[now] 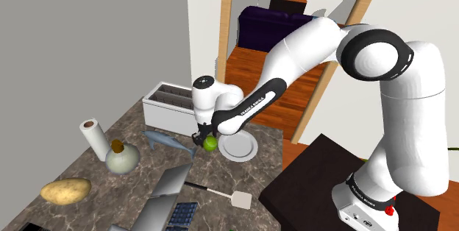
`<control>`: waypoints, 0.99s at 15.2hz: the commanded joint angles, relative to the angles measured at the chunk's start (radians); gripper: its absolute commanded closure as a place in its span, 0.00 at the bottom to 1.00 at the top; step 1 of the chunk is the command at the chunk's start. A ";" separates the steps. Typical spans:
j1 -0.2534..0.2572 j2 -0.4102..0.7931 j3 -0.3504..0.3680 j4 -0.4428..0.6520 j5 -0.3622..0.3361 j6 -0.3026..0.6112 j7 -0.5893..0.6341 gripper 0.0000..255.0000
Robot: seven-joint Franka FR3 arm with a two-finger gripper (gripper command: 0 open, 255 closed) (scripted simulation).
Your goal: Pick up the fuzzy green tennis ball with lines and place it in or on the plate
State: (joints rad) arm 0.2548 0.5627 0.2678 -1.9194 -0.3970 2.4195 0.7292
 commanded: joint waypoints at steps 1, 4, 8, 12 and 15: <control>-0.007 -0.024 0.008 -0.004 0.011 -0.018 -0.010 1.00; -0.029 -0.062 0.011 -0.043 0.020 -0.014 -0.030 1.00; -0.102 -0.151 0.004 -0.183 0.030 0.051 -0.093 1.00; -0.175 -0.230 -0.007 -0.305 0.044 0.109 -0.170 1.00; -0.224 -0.279 -0.018 -0.377 0.055 0.144 -0.230 1.00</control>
State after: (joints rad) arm 0.0473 0.2960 0.2538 -2.2752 -0.3448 2.5502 0.5196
